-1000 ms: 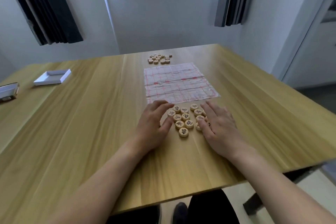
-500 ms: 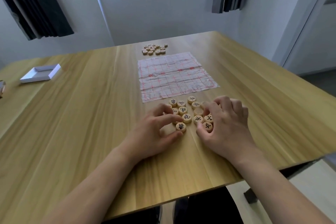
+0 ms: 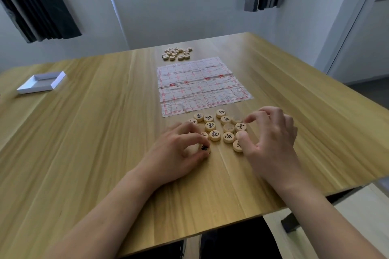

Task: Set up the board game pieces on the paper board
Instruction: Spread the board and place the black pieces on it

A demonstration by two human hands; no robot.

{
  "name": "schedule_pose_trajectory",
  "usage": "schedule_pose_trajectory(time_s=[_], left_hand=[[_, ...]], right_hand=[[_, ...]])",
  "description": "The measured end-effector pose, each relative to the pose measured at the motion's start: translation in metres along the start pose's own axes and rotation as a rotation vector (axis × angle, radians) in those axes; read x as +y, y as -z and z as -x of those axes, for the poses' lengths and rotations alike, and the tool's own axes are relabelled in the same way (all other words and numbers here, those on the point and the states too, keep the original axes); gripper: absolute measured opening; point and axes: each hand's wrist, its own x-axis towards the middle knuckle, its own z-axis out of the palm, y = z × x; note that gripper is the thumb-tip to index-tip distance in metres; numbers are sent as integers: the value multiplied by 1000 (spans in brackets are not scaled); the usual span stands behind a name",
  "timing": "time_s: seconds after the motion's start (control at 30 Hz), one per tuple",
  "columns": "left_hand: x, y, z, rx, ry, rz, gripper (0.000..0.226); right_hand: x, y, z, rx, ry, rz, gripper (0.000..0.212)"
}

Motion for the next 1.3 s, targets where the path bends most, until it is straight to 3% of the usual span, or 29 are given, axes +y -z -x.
schedule_pose_trajectory(time_s=[0.1, 0.37, 0.5, 1.0, 1.3], left_hand=[[1, 0, 0, 21, -9, -29, 17], [3, 3, 2, 3, 12, 45, 21], [4, 3, 2, 77, 91, -6, 19], [9, 1, -2, 53, 144, -161, 47], [11, -2, -4, 39, 128, -160, 42]], right_hand=[[2, 0, -1, 11, -72, -27, 28], [1, -3, -3, -52, -49, 26, 29], [0, -3, -2, -61, -35, 33, 32], [-4, -7, 1, -63, 41, 95, 35], [-5, -7, 1, -85, 69, 111, 37]])
